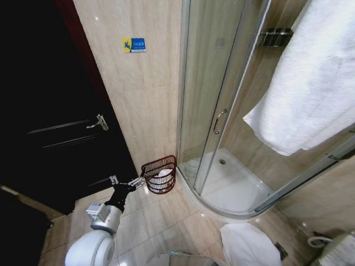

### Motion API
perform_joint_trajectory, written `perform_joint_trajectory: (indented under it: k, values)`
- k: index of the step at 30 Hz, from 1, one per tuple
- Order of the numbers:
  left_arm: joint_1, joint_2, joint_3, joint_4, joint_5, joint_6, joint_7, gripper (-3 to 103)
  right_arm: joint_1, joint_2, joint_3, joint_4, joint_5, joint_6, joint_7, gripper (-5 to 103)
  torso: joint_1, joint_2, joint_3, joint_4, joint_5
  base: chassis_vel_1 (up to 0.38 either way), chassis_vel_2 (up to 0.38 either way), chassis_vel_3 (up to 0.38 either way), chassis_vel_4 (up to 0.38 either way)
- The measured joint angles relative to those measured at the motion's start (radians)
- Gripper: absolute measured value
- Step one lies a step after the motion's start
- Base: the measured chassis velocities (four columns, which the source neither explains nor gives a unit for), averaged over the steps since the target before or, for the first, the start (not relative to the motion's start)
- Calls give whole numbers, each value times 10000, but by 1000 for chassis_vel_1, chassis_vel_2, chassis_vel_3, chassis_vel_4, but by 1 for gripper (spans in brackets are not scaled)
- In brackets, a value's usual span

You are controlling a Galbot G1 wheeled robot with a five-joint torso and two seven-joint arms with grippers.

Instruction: Discard the used towel into the hamper.

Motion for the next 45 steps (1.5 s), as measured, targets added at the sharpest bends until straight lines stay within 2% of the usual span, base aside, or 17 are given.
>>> perform_joint_trajectory:
  k: [2, 5, 11, 13, 14, 18, 19, 24, 25, 28, 30, 31, 32, 34, 36, 39, 45]
  values:
    - [0, 0, 0, 0, 0, 0, 0, 100, -35, -144, -102, 223, 601, -141, 192, 90, 0, 0, 0, 0, 0, 0, 0, 0, 0]
    - [0, 0, 0, 0, 0, 0, 0, 100, -132, -238, -198, 525, 971, -276, 326, 89, 0, 0, 0, 3, 0, 0, 0, 0, 0]
    - [0, 1, 0, 0, 0, 0, 0, 100, -517, -634, -195, 47, 935, -257, 238, 91, 0, 0, 1, 3, 0, 0, 0, 0, 0]
    - [0, 0, 0, 0, 0, 0, 0, 100, -577, -759, -195, -188, 864, -246, 132, 80, 0, 0, 1, 2, 0, 0, 0, 0, 0]
    - [0, 0, 0, 0, 0, 0, 0, 100, -577, -759, -195, -188, 864, -246, 132, 80, 0, 0, 1, 2, 0, 0, 0, 0, 0]
    - [0, 0, 0, 0, 0, 0, 0, 100, -593, -839, -157, -324, 732, -217, 14, 64, 0, 0, 0, 1, 0, 0, 0, 0, 0]
    - [0, 0, 0, 0, 0, 0, 0, 100, -593, -839, -157, -324, 732, -217, 14, 64, 0, 0, 0, 1, 0, 0, 0, 0, 0]
    - [0, 0, 0, 0, 0, 0, 0, 100, -583, -692, -161, -82, 716, -177, -25, 48, 0, 0, 0, 2, 0, 0, 0, 0, 0]
    - [0, 0, 0, 0, 0, 0, 0, 100, -583, -692, -161, -82, 716, -177, -25, 48, 0, 0, 0, 2, 0, 0, 0, 0, 0]
    - [0, 1, 0, 0, 0, 0, 0, 100, -589, -557, -168, 100, 709, -92, -68, 33, 0, 0, 0, 1, -1, 0, 0, 0, 0]
    - [0, 1, 0, 0, 0, 0, 0, 100, -586, -529, -173, 132, 702, -84, -83, 33, 0, 0, 0, 2, 0, 0, 0, 0, 0]
    - [0, 0, 0, 0, 0, 0, 0, 100, -568, -470, -177, 197, 697, -70, -102, 23, 0, 0, 0, 2, -1, 0, 0, 0, 0]
    - [0, 0, 0, 1, 0, 0, 0, 100, -546, -408, -176, 270, 691, -59, -107, 18, 0, 0, 0, 1, -2, 0, 0, 0, 0]
    - [0, 0, 0, 0, 0, 0, 0, 100, -520, -331, -173, 356, 645, -52, -134, 18, 0, 0, 0, 1, -1, 0, 0, 0, 0]
    - [0, 0, 0, 0, 0, 0, 0, 100, -499, -230, -163, 445, 515, -35, -221, 9, 0, 0, 0, 1, 0, 0, 0, 0, 0]
    - [0, 1, 0, 0, 0, 0, 0, 100, -474, -161, -154, 469, 489, 27, -402, 5, 0, 0, 0, 1, -1, 0, 0, 0, 0]
    - [0, 1, 0, 0, 0, 0, 0, 100, -282, 287, -196, 791, 472, 226, -844, 5, 0, 0, 0, 1, -1, 0, 0, 0, 0]
